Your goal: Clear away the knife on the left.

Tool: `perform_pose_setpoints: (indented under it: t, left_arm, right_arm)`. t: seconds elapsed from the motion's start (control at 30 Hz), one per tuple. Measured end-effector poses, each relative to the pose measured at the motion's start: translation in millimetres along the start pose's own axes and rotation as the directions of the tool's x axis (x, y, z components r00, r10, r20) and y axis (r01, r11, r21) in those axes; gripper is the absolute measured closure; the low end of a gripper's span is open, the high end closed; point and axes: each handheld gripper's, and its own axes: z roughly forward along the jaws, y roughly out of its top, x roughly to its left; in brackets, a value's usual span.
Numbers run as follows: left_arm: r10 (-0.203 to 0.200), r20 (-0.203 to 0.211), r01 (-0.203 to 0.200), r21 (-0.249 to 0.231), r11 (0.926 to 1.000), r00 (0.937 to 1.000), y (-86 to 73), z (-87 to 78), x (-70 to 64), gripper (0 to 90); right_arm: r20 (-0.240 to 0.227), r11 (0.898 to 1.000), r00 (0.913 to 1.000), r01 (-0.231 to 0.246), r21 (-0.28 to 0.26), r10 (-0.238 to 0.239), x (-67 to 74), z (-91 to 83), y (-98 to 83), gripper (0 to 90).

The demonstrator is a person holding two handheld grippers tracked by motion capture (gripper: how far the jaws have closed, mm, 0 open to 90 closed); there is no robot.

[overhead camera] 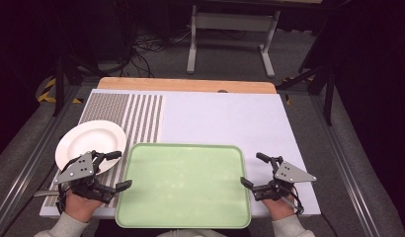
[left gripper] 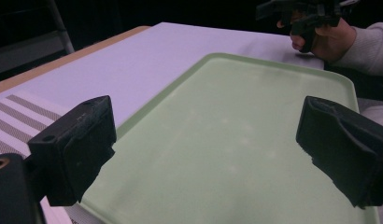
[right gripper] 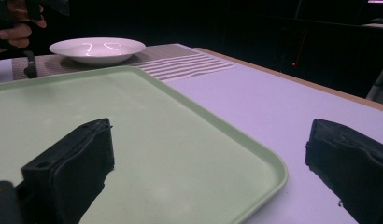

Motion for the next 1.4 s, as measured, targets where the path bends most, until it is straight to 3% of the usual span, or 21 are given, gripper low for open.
perform_pose_setpoints:
  t: [0.17, 0.33, 0.53, 0.83, 0.87, 1.13, 1.17, 1.2, 1.27, 1.3, 1.33, 1.4]
  left_arm:
    - [0.036, 0.011, -0.036, 0.051, 0.9981, 0.9993, 7.5, -5.1, 0.6, 5.8]
    - [0.062, 0.024, -0.065, 0.120, 0.9907, 0.9978, 13.2, -9.1, 2.0, 5.7]
    - [0.081, 0.046, -0.089, 0.196, 0.9766, 0.9956, 20.2, -15.1, 5.6, 6.4]
    - [0.095, 0.078, -0.114, 0.292, 0.9497, 0.9924, 24.0, -22.2, 9.9, 7.9]
    - [0.095, 0.078, -0.114, 0.292, 0.9497, 0.9924, 24.0, -22.2, 9.9, 8.0]
    - [0.107, 0.110, -0.140, 0.367, 0.9195, 0.9882, 25.0, -28.1, 13.4, 9.9]
    - [0.107, 0.110, -0.140, 0.367, 0.9195, 0.9882, 25.0, -28.1, 13.4, 10.3]
    - [0.108, 0.121, -0.147, 0.384, 0.9115, 0.9868, 25.5, -28.8, 14.5, 10.6]
    - [0.112, 0.129, -0.155, 0.400, 0.9034, 0.9853, 25.9, -29.3, 15.0, 10.9]
    - [0.112, 0.129, -0.155, 0.400, 0.9034, 0.9853, 25.9, -29.3, 15.0, 11.1]
    - [0.117, 0.135, -0.163, 0.421, 0.8924, 0.9840, 26.2, -29.6, 15.3, 11.5]
    - [0.117, 0.147, -0.171, 0.438, 0.8824, 0.9821, 26.6, -30.0, 16.2, 12.2]
  right_arm:
    - [0.000, 1.000, 1.0000, 0.001, 0.000, -0.001, 0.2, 0.7, 0.0, 1.6]
    - [-0.001, 1.000, 1.0000, -0.001, 0.002, 0.001, 0.3, 0.6, -0.1, 1.6]
    - [-0.002, 1.000, 1.0000, -0.002, 0.001, 0.002, 0.2, 1.0, -0.3, 1.6]
    - [-0.004, 1.000, 1.0000, -0.004, 0.003, 0.004, 0.3, 1.3, -0.3, 1.6]
    - [-0.004, 1.000, 1.0000, -0.004, 0.003, 0.004, 0.4, 1.3, -0.2, 1.7]
    - [-0.006, 1.000, 1.0000, -0.006, 0.005, 0.006, 0.7, 2.0, -0.4, 1.6]
    - [-0.006, 1.000, 1.0000, -0.006, 0.005, 0.006, 0.7, 2.0, -0.4, 1.6]
    - [-0.010, 1.000, 0.9999, -0.005, 0.005, 0.005, 0.7, 2.1, -0.4, 1.7]
    - [-0.009, 1.000, 1.0000, -0.003, 0.006, 0.003, 0.7, 2.1, -0.4, 1.6]
    - [-0.009, 1.000, 1.0000, -0.003, 0.006, 0.003, 0.7, 2.1, -0.4, 1.6]
    - [-0.011, 1.000, 0.9999, -0.005, 0.004, 0.005, 0.7, 2.2, -0.4, 1.6]
    - [-0.011, 1.000, 0.9999, -0.003, 0.007, 0.003, 0.7, 2.2, -0.5, 1.7]
